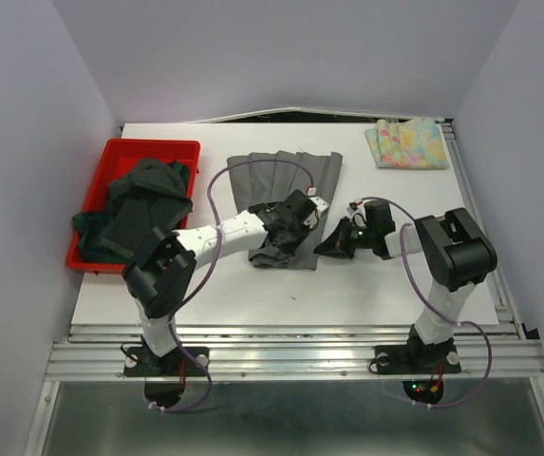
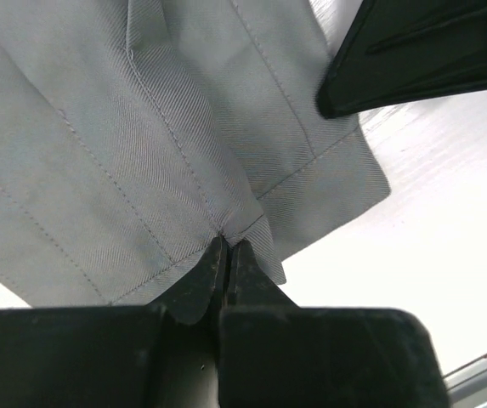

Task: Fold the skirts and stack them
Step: Fold the skirt

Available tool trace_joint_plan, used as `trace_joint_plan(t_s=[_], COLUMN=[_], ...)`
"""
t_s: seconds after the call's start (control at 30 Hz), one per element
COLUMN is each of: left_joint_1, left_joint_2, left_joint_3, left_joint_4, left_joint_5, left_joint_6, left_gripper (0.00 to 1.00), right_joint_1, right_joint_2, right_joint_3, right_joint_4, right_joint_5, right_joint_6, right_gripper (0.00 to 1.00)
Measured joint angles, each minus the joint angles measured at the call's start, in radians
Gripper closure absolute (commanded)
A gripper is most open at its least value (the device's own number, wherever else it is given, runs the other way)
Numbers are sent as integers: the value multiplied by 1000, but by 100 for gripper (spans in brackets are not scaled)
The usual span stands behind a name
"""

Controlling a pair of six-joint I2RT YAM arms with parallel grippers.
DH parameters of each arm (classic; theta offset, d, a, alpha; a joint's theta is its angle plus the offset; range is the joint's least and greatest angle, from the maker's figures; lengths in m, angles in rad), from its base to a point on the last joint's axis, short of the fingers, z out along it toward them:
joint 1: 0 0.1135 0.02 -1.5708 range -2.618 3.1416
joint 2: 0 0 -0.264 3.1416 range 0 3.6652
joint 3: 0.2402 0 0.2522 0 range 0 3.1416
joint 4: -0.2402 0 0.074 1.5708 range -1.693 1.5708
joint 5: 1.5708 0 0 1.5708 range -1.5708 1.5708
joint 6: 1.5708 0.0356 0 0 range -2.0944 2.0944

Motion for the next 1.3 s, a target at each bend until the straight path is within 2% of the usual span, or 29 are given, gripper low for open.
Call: trace_joint_plan(t_s=[0.13, 0.57, 0.87, 1.2, 1.23, 1.3], left_joint_1=[-3, -51, -58, -19, -11, 6], left_joint_2=[-46, -27, 84, 124, 129, 139], left_joint_3=[12, 118, 108, 33, 22, 14], left_joint_4=[-2, 1, 85, 206, 214, 217], left_joint_5=[3, 40, 125, 254, 274, 298], left_joint_6=[7, 12, 1, -40, -48, -61], left_gripper=[100, 100, 100, 100, 92, 86], right_joint_1=[0, 0, 0, 0, 0, 0], right_joint_2=[0, 0, 0, -5, -11, -19], right_joint_3=[0, -13, -19, -31, -31, -31], right_joint_4=[0, 17, 27, 33, 24, 11], right_joint_5=[0, -2, -5, -8, -3, 7], right_joint_6=[2, 26, 45, 45, 34, 19], right_gripper=[99, 99, 99, 99, 99, 99])
